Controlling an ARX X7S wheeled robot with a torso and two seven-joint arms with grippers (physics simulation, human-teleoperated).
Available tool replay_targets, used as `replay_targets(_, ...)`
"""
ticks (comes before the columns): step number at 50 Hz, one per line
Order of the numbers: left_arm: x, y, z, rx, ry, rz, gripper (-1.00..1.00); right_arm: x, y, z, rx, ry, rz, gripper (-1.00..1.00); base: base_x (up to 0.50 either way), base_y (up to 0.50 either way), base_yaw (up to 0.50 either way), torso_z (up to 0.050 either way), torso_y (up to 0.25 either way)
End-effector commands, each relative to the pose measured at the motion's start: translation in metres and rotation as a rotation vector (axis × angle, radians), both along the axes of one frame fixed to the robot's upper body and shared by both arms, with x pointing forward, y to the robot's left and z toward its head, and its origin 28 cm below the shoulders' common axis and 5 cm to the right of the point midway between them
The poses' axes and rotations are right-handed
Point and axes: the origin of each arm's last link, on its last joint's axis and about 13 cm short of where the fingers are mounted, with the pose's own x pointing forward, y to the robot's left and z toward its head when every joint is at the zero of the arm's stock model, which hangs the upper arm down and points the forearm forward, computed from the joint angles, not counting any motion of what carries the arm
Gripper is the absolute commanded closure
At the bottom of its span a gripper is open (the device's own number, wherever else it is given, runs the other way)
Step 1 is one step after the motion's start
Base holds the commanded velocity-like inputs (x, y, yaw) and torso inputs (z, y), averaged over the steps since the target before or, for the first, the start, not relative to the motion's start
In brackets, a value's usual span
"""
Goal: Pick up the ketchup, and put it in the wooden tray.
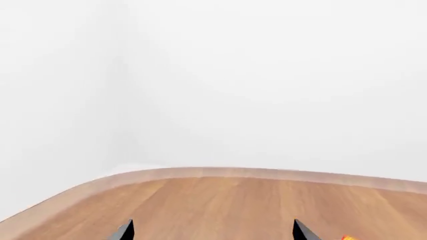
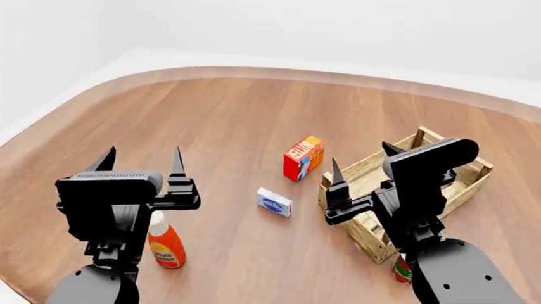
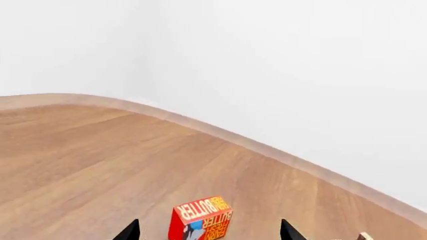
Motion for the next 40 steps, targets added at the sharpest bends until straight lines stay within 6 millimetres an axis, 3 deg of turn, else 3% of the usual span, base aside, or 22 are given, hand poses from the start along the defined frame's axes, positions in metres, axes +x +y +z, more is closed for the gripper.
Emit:
replay_targets(1,-0.002,0.001,0.001,-0.004,-0.003,0.013,-1.0,0.0,0.0,0.001,0.002,0.004,0.01,-1.0,0.2,0.05,0.5,0.0,0.0)
replay_targets(13,-0.002,0.004,0.003,-0.008,-0.011,0.032,-1.0,-0.002,0.002,0.002,0.025,0.045,0.055,-1.0,0.02,0.06,0.0,0.0,0.0)
replay_targets(31,0.003,0.011,0.01,-0.014,-0.033,0.068,-1.0,0.0,0.004,0.004,0.027,0.055,0.062,-1.0,0.11,-0.47,0.0,0.0,0.0)
replay_targets(40,0.007,0.019,0.019,0.002,-0.027,0.082,-1.0,0.004,0.004,0.007,0.004,0.052,0.054,-1.0,0.01,-0.03,0.0,0.0,0.0)
